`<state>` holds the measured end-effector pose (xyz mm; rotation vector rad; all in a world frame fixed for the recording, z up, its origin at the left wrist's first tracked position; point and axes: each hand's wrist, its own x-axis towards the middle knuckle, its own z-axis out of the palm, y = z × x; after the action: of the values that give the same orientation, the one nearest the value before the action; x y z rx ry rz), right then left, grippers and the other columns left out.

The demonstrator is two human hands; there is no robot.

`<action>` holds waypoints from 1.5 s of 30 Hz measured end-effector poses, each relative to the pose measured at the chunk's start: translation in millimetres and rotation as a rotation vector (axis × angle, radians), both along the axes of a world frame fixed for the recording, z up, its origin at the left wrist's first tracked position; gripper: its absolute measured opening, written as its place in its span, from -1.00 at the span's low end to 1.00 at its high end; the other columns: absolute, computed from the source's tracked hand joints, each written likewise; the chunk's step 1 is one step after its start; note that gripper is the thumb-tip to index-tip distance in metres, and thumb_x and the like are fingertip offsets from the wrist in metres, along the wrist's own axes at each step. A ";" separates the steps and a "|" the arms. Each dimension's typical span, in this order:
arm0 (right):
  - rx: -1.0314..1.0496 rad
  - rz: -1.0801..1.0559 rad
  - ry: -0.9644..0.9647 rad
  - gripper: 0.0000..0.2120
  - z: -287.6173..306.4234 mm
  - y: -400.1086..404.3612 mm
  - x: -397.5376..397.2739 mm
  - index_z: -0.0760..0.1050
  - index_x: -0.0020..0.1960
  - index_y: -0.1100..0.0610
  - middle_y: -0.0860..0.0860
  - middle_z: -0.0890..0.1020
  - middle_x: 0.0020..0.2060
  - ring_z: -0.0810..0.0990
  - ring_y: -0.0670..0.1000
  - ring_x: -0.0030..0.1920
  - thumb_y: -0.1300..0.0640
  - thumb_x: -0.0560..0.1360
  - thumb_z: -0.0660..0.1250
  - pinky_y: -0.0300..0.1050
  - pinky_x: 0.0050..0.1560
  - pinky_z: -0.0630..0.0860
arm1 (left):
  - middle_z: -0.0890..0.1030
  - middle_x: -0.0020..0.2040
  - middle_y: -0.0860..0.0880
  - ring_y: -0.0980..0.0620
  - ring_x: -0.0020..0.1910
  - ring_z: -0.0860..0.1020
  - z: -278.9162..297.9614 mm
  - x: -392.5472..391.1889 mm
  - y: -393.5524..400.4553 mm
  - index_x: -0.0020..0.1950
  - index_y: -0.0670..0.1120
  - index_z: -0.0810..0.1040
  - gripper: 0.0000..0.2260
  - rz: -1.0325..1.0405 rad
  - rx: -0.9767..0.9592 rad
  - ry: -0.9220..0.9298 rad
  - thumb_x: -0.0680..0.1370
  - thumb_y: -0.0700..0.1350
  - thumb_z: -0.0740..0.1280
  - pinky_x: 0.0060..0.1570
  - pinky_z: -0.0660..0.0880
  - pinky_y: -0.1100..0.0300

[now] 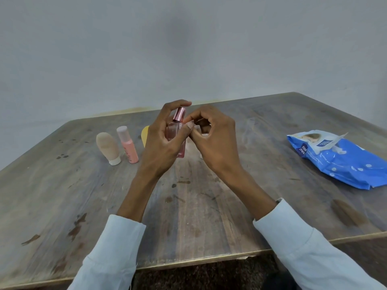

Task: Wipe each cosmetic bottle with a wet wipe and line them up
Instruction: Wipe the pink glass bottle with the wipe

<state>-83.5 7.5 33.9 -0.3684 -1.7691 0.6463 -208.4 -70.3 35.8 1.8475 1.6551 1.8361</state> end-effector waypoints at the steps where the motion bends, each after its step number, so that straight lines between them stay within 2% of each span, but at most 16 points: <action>1: -0.011 -0.003 0.000 -0.92 -0.1 0.1 -0.4 0.69 0.00 0.11 -0.06 0.69 -0.10 0.69 -0.08 -0.09 0.27 0.56 0.49 -0.11 -0.04 0.67 | 0.68 0.05 -0.11 -0.12 -0.05 0.71 -0.9 -0.1 0.9 0.44 -0.02 0.48 -0.70 0.003 0.001 -0.006 0.71 -0.11 0.38 -0.01 0.66 -0.13; 2: -0.027 -0.005 0.003 -0.93 -0.2 0.4 -0.5 0.69 -0.01 0.11 -0.07 0.69 -0.11 0.69 -0.08 -0.09 0.26 0.57 0.49 -0.12 -0.04 0.67 | 0.65 -0.09 -0.12 -0.10 -0.16 0.68 -1.8 -0.6 1.2 0.41 -0.04 0.48 -0.73 0.004 0.003 -0.018 0.71 -0.11 0.37 -0.14 0.62 -0.06; 4: -0.053 -0.009 0.017 -0.92 -0.1 0.6 -0.4 0.70 -0.03 0.10 -0.09 0.69 -0.12 0.69 -0.09 -0.11 0.26 0.57 0.50 -0.15 -0.06 0.66 | 0.58 -0.21 -0.05 0.04 -0.27 0.61 -3.1 -2.2 2.5 0.37 -0.05 0.47 -0.77 0.031 0.013 -0.045 0.72 -0.12 0.35 -0.20 0.52 0.15; 7: -0.071 -0.017 0.029 -0.91 0.1 0.0 0.3 0.70 -0.05 0.11 -0.12 0.70 -0.15 0.68 -0.08 -0.11 0.29 0.54 0.50 -0.14 -0.08 0.65 | 0.58 -0.15 -0.09 0.03 -0.26 0.57 -3.7 -8.1 7.6 0.38 0.01 0.44 -0.75 0.036 -0.018 -0.218 0.70 -0.08 0.25 -0.24 0.51 0.15; 10: -0.090 -0.024 0.054 -0.90 1.0 0.3 1.5 0.70 -0.07 0.12 -0.09 0.71 -0.15 0.68 -0.03 -0.12 0.29 0.53 0.49 -0.05 -0.10 0.64 | 0.57 -0.13 -0.14 0.00 -0.32 0.47 -3.7 -13.4 11.1 0.40 -0.06 0.39 -0.75 -0.161 0.004 -0.547 0.72 -0.10 0.16 -0.37 0.41 0.19; 14: -0.064 -0.021 0.047 -0.89 1.1 -1.8 1.4 0.70 -0.08 0.12 -0.06 0.70 -0.14 0.68 -0.03 -0.11 0.30 0.52 0.48 0.01 -0.09 0.63 | 0.58 -0.04 -0.11 0.02 -0.24 0.48 -0.6 -20.2 7.1 0.39 -0.12 0.42 -0.76 -0.400 0.047 -0.929 0.76 -0.11 0.15 -0.23 0.46 0.18; 19: 0.012 0.098 0.011 -0.90 -0.5 -10.5 -2.7 0.71 -0.05 0.15 -0.05 0.72 -0.10 0.70 -0.08 -0.06 0.33 0.51 0.49 -0.03 -0.02 0.67 | 0.61 0.03 -0.09 -0.01 -0.02 0.58 0.7 -20.7 6.6 0.39 -0.10 0.47 -0.74 -0.525 0.037 -1.108 0.74 -0.04 0.26 0.02 0.62 0.08; 23: 0.089 0.155 -0.035 -0.89 -2.8 -17.2 -4.8 0.72 -0.05 0.20 -0.03 0.71 -0.10 0.69 -0.09 -0.06 0.37 0.50 0.48 -0.13 0.00 0.65 | 0.66 0.09 -0.12 -0.05 0.08 0.65 1.7 -13.4 6.9 0.27 -0.10 0.54 -0.82 -0.576 0.009 -1.107 0.74 -0.06 0.24 0.02 0.67 0.03; 27: 0.093 0.063 0.001 -0.90 -2.7 -14.6 -6.4 0.71 -0.03 0.19 0.00 0.72 -0.05 0.69 -0.08 -0.06 0.35 0.51 0.48 -0.08 -0.01 0.64 | 0.70 0.19 -0.16 -0.07 0.17 0.70 3.7 -7.6 5.1 0.31 -0.12 0.53 -0.79 -0.619 -0.022 -1.071 0.75 -0.08 0.20 0.10 0.66 0.07; 30: 0.085 -0.028 0.050 -0.92 -2.9 -9.6 -4.8 0.71 -0.02 0.17 -0.03 0.70 -0.07 0.67 -0.10 -0.08 0.31 0.54 0.50 -0.10 -0.06 0.63 | 0.68 0.12 -0.05 0.01 0.10 0.67 0.1 -5.0 7.5 0.38 -0.12 0.54 -0.72 -0.593 -0.062 -1.024 0.70 -0.07 0.29 0.20 0.54 0.15; 32: 0.092 -0.041 0.056 -0.92 -3.7 -8.9 -4.8 0.71 -0.01 0.16 -0.04 0.68 -0.08 0.67 -0.10 -0.08 0.30 0.55 0.50 -0.07 -0.05 0.63 | 0.68 0.08 -0.03 0.01 0.10 0.66 -2.7 -4.1 10.7 0.38 -0.13 0.53 -0.72 -0.554 -0.075 -0.997 0.70 -0.08 0.29 0.21 0.53 0.15; 35: 0.147 0.056 0.018 -0.89 -3.2 -16.1 -7.2 0.70 -0.03 0.19 -0.01 0.68 -0.09 0.67 -0.05 -0.06 0.36 0.51 0.48 0.04 0.00 0.63 | 0.65 0.20 -0.14 -0.13 0.27 0.64 -5.1 -7.0 13.3 0.43 -0.14 0.46 -0.72 -0.548 -0.057 -0.985 0.75 -0.08 0.23 0.28 0.59 0.02; 37: 0.180 0.184 -0.027 -0.89 -2.3 -20.2 -8.0 0.70 -0.06 0.20 0.00 0.70 -0.11 0.67 -0.03 -0.05 0.37 0.50 0.50 0.04 0.00 0.63 | 0.65 0.24 -0.20 -0.21 0.33 0.64 -4.4 -13.4 12.1 0.39 -0.12 0.46 -0.74 -0.543 -0.015 -1.010 0.74 -0.06 0.23 0.21 0.64 -0.06; 39: 0.157 0.285 -0.110 -0.91 -3.3 -18.7 -6.8 0.71 -0.07 0.18 -0.02 0.71 -0.14 0.68 -0.05 -0.08 0.34 0.51 0.51 0.02 -0.03 0.64 | 0.69 0.16 -0.18 -0.22 0.28 0.67 -2.6 -20.5 9.7 0.33 -0.10 0.46 -0.80 -0.539 0.054 -1.057 0.74 -0.07 0.24 0.17 0.65 -0.09; 41: 0.116 0.286 -0.202 -0.91 -5.4 -12.5 -5.6 0.72 -0.08 0.16 -0.05 0.72 -0.14 0.68 -0.07 -0.12 0.32 0.50 0.50 -0.02 -0.08 0.65 | 0.69 0.07 -0.17 -0.19 0.15 0.71 -0.5 -26.2 8.7 0.31 -0.11 0.45 -0.84 -0.462 0.118 -1.033 0.75 -0.11 0.23 0.14 0.65 -0.07; 45: -0.027 0.141 -0.149 -0.90 -4.1 1.1 -1.0 0.74 -0.09 0.12 -0.11 0.75 -0.15 0.70 -0.12 -0.16 0.29 0.49 0.53 -0.15 -0.10 0.67 | 0.63 -0.07 -0.07 0.01 -0.16 0.63 -4.8 -28.8 17.6 0.30 -0.10 0.43 -0.88 -0.027 0.129 -0.674 0.77 -0.16 0.20 -0.15 0.59 0.13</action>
<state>-84.6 8.6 29.8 -0.3186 -1.9432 0.7598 -237.2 -52.7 31.0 1.0661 1.2774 2.2439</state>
